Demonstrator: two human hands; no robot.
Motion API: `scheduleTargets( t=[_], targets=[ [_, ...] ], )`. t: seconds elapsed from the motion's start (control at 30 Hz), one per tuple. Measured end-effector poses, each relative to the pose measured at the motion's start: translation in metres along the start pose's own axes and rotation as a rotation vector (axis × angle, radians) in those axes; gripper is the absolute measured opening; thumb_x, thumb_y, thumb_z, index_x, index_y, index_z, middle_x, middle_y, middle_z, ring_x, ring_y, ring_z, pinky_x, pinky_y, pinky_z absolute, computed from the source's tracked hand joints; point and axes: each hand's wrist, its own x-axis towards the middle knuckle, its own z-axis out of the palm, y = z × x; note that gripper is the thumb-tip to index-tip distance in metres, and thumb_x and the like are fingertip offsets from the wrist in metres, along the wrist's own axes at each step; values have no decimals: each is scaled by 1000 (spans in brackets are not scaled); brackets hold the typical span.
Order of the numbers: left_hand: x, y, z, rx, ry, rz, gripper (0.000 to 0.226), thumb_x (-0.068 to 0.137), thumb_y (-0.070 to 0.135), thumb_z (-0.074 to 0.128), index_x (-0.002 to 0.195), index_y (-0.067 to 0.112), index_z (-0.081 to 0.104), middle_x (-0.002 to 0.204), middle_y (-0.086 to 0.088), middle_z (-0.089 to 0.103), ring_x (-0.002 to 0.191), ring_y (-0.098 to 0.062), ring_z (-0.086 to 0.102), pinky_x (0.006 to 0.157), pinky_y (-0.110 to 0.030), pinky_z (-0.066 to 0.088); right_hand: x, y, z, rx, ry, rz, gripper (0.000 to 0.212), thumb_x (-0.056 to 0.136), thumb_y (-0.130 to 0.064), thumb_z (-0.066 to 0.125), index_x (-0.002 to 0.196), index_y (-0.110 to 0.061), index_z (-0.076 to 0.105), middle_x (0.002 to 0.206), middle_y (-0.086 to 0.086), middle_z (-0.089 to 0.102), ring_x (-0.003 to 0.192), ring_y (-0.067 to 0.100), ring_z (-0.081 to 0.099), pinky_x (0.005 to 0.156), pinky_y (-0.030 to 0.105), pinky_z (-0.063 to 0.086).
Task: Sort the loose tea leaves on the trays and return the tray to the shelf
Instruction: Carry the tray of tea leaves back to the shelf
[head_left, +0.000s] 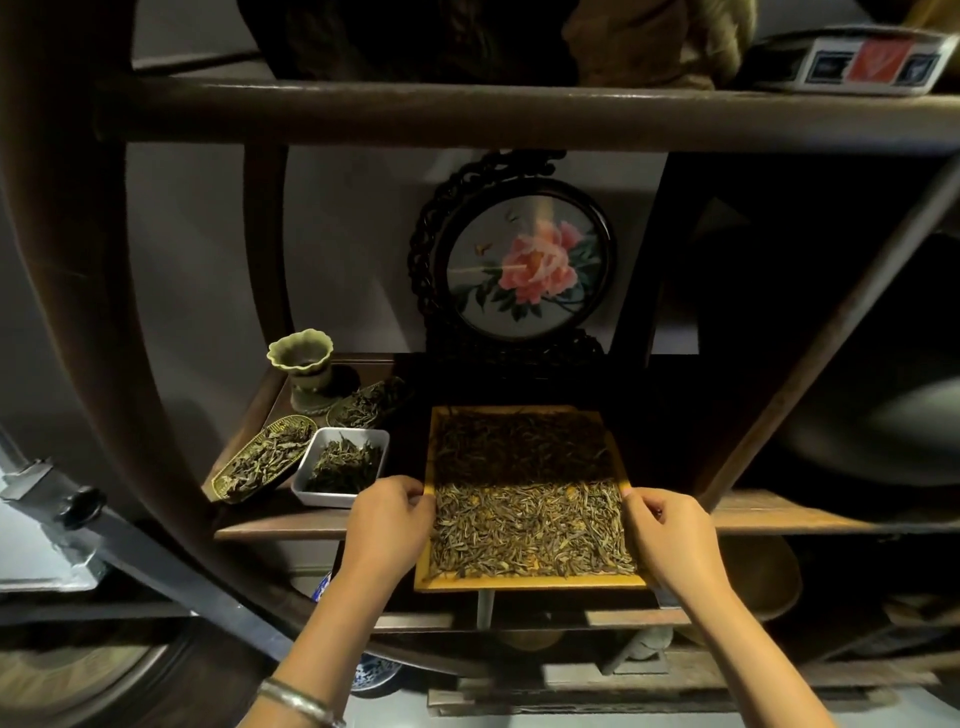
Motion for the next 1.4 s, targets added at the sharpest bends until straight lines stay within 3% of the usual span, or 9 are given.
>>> scheduleTargets(
  t=[0.13,0.27,0.4,0.47,0.53,0.73,0.87,1.07,1.4],
  targets=[
    [4,5,3,33,30,-15,19,90,23,60,92,10,73,78,4,67,66,-5,47,50,-11,27,6,-9,0,-107,26,18,34,96,-31,48,77,-11,69,60,4,64,59,18,61,60,41,54],
    [3,10,-1,47,-7,0,22,92,21,54,84,7,69,69,1,60,75,-22,60,58,-27,32,9,-15,-1,-134,21,60,32,97,-34,46,89,-14,69,65,-3,63,63,12,60,63,36,52],
    [-13,6,-11,-29,-47,87,22,95,21,51,110,10,63,86,0,65,82,-16,60,61,-23,35,-6,-11,-9,-129,-7,-9,30,96,-36,49,110,-16,65,89,-6,64,79,5,56,71,28,49],
    [-28,-1,-19,-77,-48,117,34,94,21,54,127,13,57,104,2,64,90,-6,59,68,-14,39,-20,-5,-17,-157,-21,-47,34,94,-38,50,120,-19,61,97,-8,61,83,2,54,74,24,47],
    [-45,-12,-28,-100,-26,151,40,92,20,57,132,18,53,110,7,61,91,4,56,71,-6,41,-35,2,-25,-203,-17,-75,37,92,-39,51,123,-21,57,98,-10,58,83,0,54,73,21,46],
    [-83,-35,-35,-14,-92,132,31,78,32,72,105,36,56,96,18,59,84,-2,60,72,-28,55,-71,19,-42,-283,-88,-65,43,86,-34,62,127,-27,51,94,-21,53,78,-3,56,59,14,46],
    [-87,-30,-24,49,-134,112,31,73,43,73,95,38,51,89,18,58,78,-1,58,66,-22,50,-78,19,-41,-285,-136,-78,44,80,-36,68,119,-34,49,91,-23,49,79,-4,54,58,14,47],
    [-75,-20,-16,112,-83,119,22,77,43,70,75,35,50,69,12,57,64,-3,54,52,-17,39,-67,12,-31,-365,-116,-154,15,84,-40,64,89,-32,53,79,-18,47,68,-1,51,55,16,44],
    [-51,-17,-7,131,-27,126,17,80,40,69,80,34,54,66,12,57,60,-2,55,49,-20,42,-42,5,-16,-404,-10,-153,13,88,-35,61,93,-24,56,82,-12,49,68,5,54,56,23,51]
  ],
)
